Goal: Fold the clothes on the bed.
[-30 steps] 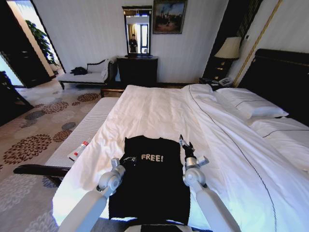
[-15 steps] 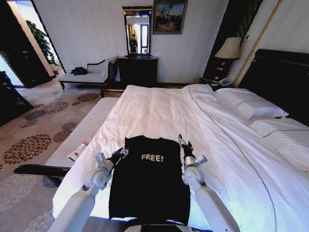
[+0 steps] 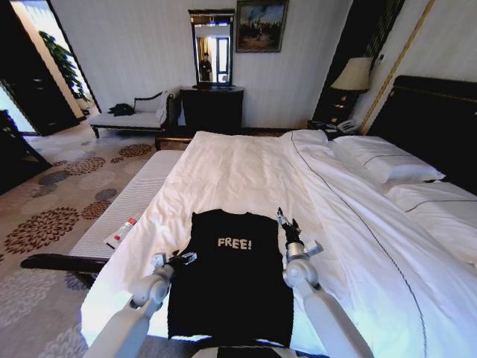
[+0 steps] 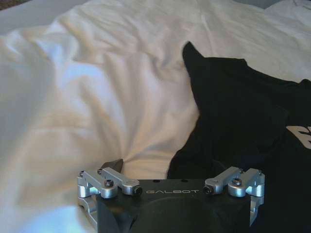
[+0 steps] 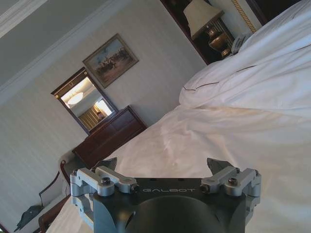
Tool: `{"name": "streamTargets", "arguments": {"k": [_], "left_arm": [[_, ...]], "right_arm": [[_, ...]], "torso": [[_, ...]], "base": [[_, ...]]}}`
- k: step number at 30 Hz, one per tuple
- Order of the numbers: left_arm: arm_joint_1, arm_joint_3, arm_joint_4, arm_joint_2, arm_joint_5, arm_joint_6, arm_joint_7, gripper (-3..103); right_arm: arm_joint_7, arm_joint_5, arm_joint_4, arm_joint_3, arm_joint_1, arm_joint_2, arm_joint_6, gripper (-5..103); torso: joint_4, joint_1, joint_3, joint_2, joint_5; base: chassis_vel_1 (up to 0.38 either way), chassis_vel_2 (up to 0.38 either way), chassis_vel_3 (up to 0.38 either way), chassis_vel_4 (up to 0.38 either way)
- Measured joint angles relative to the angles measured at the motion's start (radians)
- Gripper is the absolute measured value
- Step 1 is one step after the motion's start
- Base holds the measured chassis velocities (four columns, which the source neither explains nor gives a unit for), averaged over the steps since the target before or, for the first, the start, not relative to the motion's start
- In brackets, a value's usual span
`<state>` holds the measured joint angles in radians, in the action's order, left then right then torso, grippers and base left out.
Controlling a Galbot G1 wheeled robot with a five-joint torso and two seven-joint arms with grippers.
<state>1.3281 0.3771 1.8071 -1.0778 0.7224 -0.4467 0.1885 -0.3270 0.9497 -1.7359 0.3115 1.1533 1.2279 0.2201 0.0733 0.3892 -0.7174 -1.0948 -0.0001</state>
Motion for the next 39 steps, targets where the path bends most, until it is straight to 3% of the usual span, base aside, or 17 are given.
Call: {"name": "streamTargets", "arguments": {"k": [7, 12, 17, 20, 28, 39], "left_arm": [[-0.036, 0.065, 0.081, 0.011, 0.076, -0.003, 0.006, 100], [-0.127, 0.057, 0.052, 0.003, 0.108, 0.002, 0.005, 100], [-0.226, 0.028, -0.058, -0.027, 0.123, 0.016, -0.003, 100], [-0.272, -0.004, -0.132, -0.046, 0.096, 0.026, -0.013, 100], [-0.447, -0.092, -0.360, -0.115, 0.054, 0.060, -0.037, 100], [-0.537, -0.065, -0.545, -0.132, 0.053, 0.078, -0.051, 100]], "right_arm": [[-0.001, -0.002, 0.003, -0.005, -0.002, 0.003, 0.000, 100], [-0.002, -0.002, 0.005, -0.005, -0.002, -0.005, 0.000, 100], [-0.003, -0.002, 0.030, -0.034, -0.027, -0.009, -0.001, 100], [-0.003, -0.001, 0.043, -0.049, -0.039, -0.007, -0.004, 100], [-0.012, 0.002, 0.042, -0.052, -0.050, -0.011, -0.014, 100], [-0.013, 0.000, 0.070, -0.059, -0.066, -0.003, -0.016, 100]], "torso": [[0.0000, 0.000, 0.000, 0.000, 0.0002], [0.0002, 0.000, 0.000, 0.000, 0.0002], [0.0003, 0.000, 0.000, 0.000, 0.0001], [-0.0005, 0.000, 0.000, 0.000, 0.0003], [0.0004, 0.000, 0.000, 0.000, 0.0002], [0.0001, 0.000, 0.000, 0.000, 0.0001]], "base": [[0.000, 0.000, 0.000, 0.000], [0.000, 0.000, 0.000, 0.000], [0.000, 0.000, 0.000, 0.000], [0.000, 0.000, 0.000, 0.000], [0.000, 0.000, 0.000, 0.000], [0.000, 0.000, 0.000, 0.000]]}}
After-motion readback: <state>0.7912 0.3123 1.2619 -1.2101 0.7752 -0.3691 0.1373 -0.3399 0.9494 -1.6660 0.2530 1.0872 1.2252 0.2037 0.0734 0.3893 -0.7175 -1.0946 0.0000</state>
